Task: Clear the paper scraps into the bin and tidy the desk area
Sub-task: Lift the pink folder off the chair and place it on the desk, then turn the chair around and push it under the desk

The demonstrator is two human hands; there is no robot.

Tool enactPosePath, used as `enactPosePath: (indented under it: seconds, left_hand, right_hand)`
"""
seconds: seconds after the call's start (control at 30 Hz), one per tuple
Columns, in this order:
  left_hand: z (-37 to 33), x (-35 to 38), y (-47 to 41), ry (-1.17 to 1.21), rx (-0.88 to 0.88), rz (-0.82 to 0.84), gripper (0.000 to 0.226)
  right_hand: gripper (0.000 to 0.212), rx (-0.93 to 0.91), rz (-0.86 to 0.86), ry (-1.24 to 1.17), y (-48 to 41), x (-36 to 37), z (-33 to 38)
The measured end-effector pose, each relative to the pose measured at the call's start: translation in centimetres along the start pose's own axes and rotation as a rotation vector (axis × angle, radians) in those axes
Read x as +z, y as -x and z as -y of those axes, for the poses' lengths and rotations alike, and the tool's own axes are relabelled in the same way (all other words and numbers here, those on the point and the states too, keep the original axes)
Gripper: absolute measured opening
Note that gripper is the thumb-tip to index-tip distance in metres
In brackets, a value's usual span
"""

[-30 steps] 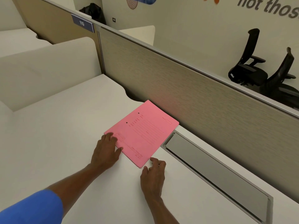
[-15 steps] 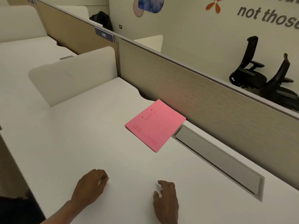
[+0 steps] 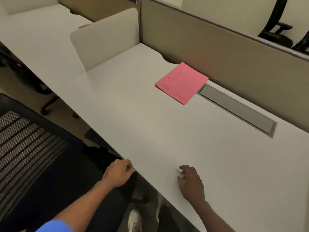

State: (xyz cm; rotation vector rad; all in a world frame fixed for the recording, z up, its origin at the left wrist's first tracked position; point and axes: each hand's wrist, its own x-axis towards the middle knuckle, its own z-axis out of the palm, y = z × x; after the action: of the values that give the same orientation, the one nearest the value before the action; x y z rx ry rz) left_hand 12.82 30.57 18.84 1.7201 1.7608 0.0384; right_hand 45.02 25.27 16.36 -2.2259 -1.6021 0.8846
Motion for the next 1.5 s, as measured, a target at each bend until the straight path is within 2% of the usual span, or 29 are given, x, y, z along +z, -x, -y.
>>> enactPosePath:
  seconds: [0.13, 0.3, 0.47, 0.63, 0.87, 1.07, 1.23, 1.5]
  left_hand:
    - [4.0, 1.9, 4.7, -0.034, -0.024, 0.087, 0.016]
    - [7.7, 3.7, 9.7, -0.01, -0.142, 0.154, 0.021]
    - [9.5, 5.6, 14.1, 0.085, -0.253, 0.166, 0.019]
    - [10.0, 7.8, 18.4, 0.139, -0.334, 0.135, 0.02]
    - [10.9, 11.3, 25.0, 0.167, -0.405, 0.08, 0.024]
    - [13.0, 14.8, 31.3, 0.207, -0.451, 0.063, 0.022]
    - [16.4, 16.0, 36.3, 0.256, -0.478, 0.102, 0.022]
    - [25.4, 13.3, 42.3, 0.325, -0.594, 0.057, 0.028]
  right_hand:
    - [0.036, 0.035, -0.016, -0.002, 4.3, 1.5, -0.7]
    - [0.031, 0.042, -0.001, -0.013, 9.7, 3.0, -1.7]
    - [0.023, -0.038, 0.109, 0.085, 13.6, 4.4, -2.9]
    - [0.031, -0.101, 0.225, 0.174, 15.5, 5.0, -4.5]
    - [0.049, -0.105, 0.501, 0.294, 18.4, 6.0, -6.2]
    - [0.052, -0.078, 0.604, 0.272, 23.0, 8.3, -7.7]
    - [0.051, -0.141, 0.639, 0.382, 27.2, 11.4, -7.8]
    - [0.048, -0.175, 0.671, 0.413, 31.8, 16.2, -2.4]
